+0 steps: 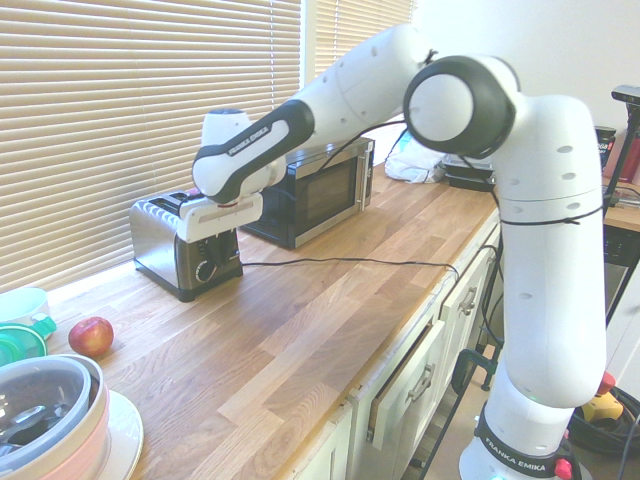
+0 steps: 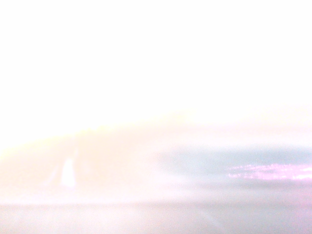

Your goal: Press the toaster

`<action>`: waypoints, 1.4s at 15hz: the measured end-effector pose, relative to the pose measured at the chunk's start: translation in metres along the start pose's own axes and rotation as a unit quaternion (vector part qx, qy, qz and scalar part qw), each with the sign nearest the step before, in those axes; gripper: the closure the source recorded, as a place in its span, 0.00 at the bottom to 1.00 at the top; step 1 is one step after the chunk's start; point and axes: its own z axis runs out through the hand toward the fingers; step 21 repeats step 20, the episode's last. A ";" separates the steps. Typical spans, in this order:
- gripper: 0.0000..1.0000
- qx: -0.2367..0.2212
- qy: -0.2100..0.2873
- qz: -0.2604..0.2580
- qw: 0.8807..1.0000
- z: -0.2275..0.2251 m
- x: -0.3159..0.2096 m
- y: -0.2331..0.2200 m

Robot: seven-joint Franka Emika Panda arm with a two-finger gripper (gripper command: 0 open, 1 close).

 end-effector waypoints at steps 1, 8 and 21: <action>0.00 0.024 0.025 -0.002 0.999 -0.021 0.005 0.015; 0.00 0.037 0.046 -0.024 0.998 -0.070 -0.035 0.136; 0.00 -0.018 0.014 -0.062 0.998 -0.079 -0.135 0.211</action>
